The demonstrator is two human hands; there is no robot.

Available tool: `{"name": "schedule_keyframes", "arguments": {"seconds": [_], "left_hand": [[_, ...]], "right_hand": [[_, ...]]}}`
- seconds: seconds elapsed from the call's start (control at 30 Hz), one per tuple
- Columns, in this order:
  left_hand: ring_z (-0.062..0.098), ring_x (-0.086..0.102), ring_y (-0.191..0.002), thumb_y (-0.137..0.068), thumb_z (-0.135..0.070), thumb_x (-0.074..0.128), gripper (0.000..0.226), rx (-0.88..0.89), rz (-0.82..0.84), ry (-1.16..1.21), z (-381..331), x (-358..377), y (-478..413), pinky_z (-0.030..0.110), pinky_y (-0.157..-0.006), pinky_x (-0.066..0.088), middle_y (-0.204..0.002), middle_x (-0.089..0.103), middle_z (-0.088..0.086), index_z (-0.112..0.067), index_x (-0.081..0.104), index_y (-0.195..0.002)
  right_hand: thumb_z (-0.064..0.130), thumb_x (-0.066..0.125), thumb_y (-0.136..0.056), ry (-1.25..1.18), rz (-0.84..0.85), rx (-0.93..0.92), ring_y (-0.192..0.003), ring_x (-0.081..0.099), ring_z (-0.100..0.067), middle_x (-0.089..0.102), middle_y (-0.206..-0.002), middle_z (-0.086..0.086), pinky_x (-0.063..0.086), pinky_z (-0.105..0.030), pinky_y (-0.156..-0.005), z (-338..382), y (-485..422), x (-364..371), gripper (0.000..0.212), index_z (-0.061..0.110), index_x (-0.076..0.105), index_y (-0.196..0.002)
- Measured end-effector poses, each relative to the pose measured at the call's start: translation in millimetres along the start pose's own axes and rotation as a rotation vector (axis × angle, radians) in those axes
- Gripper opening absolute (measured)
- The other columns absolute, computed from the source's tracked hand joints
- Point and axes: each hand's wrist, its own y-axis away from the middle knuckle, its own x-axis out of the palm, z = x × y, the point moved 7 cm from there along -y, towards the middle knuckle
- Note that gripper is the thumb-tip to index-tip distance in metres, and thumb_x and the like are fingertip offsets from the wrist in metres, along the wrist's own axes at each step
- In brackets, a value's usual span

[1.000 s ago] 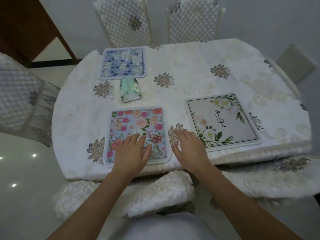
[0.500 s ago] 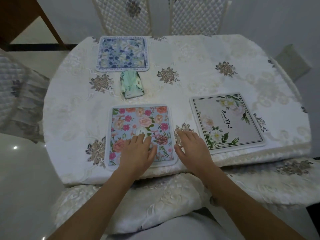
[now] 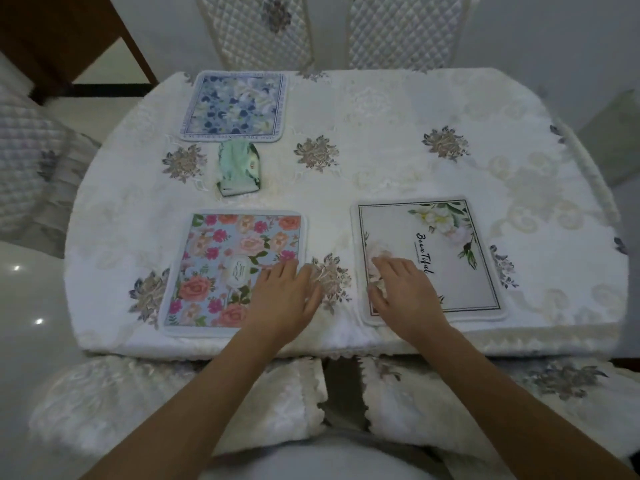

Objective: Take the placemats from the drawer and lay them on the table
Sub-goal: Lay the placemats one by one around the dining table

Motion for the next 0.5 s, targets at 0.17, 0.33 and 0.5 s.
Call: {"name": "schedule_keyframes", "arguments": {"seconds": [0.17,0.33,0.5], "left_hand": [[0.03,0.061,-0.112,-0.097,-0.052,0.027,0.058,-0.044,0.044,0.035,-84.2,24.5,-26.4,0.045,-0.091,0.048,-0.123,0.064,0.007,-0.015,0.06,-0.127],[0.03,0.051,-0.126,-0.098,-0.056,0.02,0.068,-0.067,0.152,0.147,-138.7,55.6,-46.8,0.045,-0.098,0.047,-0.143,0.051,0.008,-0.015,0.037,-0.15],[0.031,0.053,-0.123,-0.092,-0.062,0.016,0.075,-0.144,0.132,0.188,-150.7,67.1,-54.7,0.043,-0.092,0.049,-0.141,0.05,0.01,-0.017,0.04,-0.148]], "right_hand": [[0.038,0.048,-0.095,-0.013,0.027,0.003,-0.124,0.048,-0.024,0.056,-0.135,-0.004,0.043,-0.04,-0.101,-100.6,16.9,-1.0,0.05,0.014,0.048,-0.139],[0.037,0.048,-0.096,-0.026,0.05,0.064,-0.126,0.048,-0.026,0.055,-0.137,-0.006,0.042,-0.042,-0.104,-177.8,32.3,-3.1,0.051,0.012,0.047,-0.141],[0.036,0.046,-0.095,-0.035,0.031,0.114,-0.12,0.049,-0.028,0.056,-0.133,-0.007,0.045,-0.042,-0.096,-224.5,30.1,-8.6,0.048,0.012,0.049,-0.136]]}}
